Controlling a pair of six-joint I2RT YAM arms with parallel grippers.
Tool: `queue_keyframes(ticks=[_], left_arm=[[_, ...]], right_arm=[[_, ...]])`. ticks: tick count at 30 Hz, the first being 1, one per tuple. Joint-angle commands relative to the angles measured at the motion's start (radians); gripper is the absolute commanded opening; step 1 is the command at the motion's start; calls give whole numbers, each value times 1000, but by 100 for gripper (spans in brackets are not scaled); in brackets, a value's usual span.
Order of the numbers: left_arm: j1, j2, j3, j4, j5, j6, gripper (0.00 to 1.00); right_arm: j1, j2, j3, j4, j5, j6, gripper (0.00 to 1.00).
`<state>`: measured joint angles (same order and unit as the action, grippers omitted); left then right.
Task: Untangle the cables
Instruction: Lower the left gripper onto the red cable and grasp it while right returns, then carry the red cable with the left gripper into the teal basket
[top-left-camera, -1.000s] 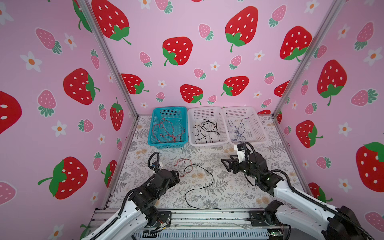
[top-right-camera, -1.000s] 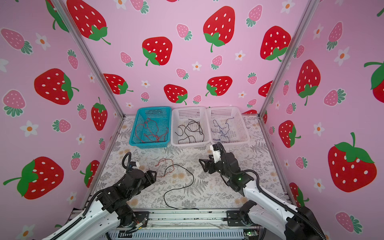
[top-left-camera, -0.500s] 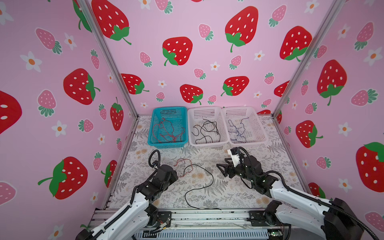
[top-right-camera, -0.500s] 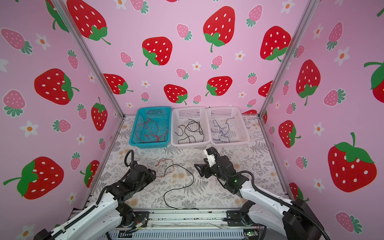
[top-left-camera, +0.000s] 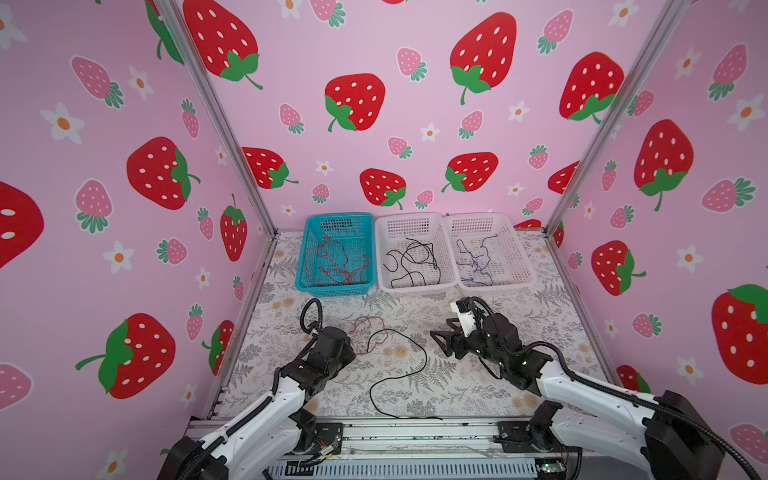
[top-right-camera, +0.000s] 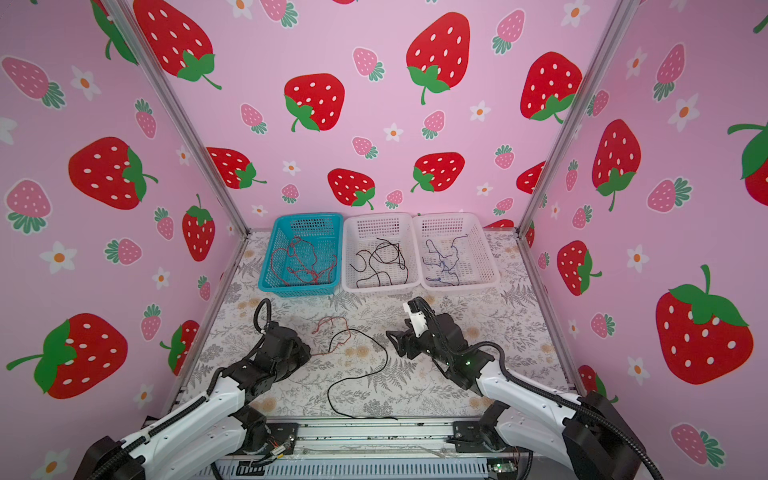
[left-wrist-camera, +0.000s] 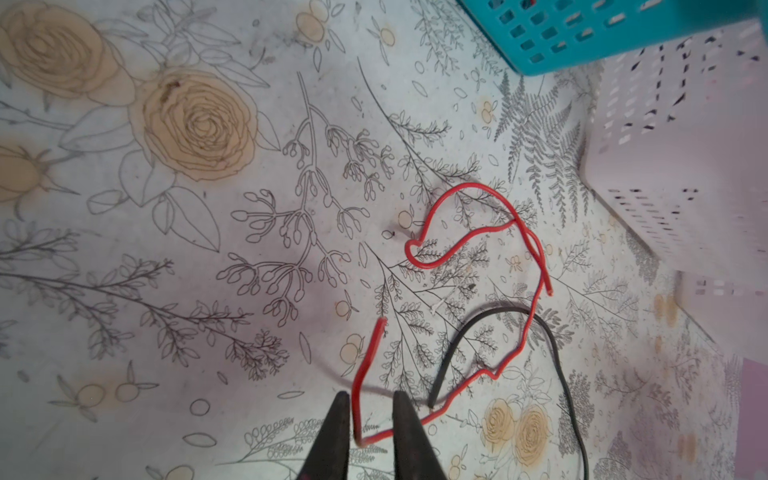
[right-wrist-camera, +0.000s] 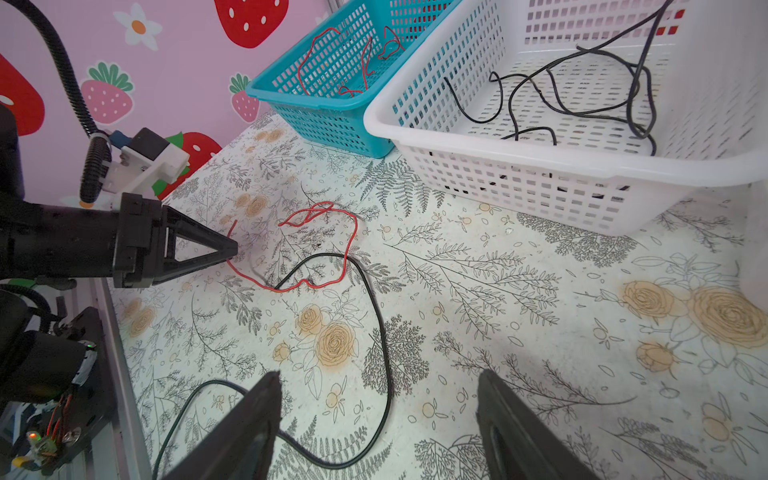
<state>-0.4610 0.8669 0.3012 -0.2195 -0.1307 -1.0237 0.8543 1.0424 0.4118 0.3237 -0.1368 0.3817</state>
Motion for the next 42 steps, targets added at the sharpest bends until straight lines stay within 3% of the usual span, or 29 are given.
queue_keyframes(ticks=[1,10,12,16,24,29,36,42], left_arm=[[13,9,-17,25,-3,8,19],[28,43,-27,45,3,21,20],[31,47,-27,51,6,23,17],[40,44,-22,46,10,26,1],[63,-62,47,-69,54,54,0],[74,-178,164,-213,126,110,0],[86,-187,379,-432,221,190,0],[105,-167,590,-546,181,281,0]], right_arm=[[10,9,-3,34,16,-21,76],[21,25,1,35,19,-26,76],[23,26,1,35,19,-27,76],[26,31,0,38,20,-29,75],[36,69,-3,50,5,-27,75],[50,134,11,53,13,-23,74],[74,218,38,45,21,-21,73],[97,256,57,29,57,-26,71]])
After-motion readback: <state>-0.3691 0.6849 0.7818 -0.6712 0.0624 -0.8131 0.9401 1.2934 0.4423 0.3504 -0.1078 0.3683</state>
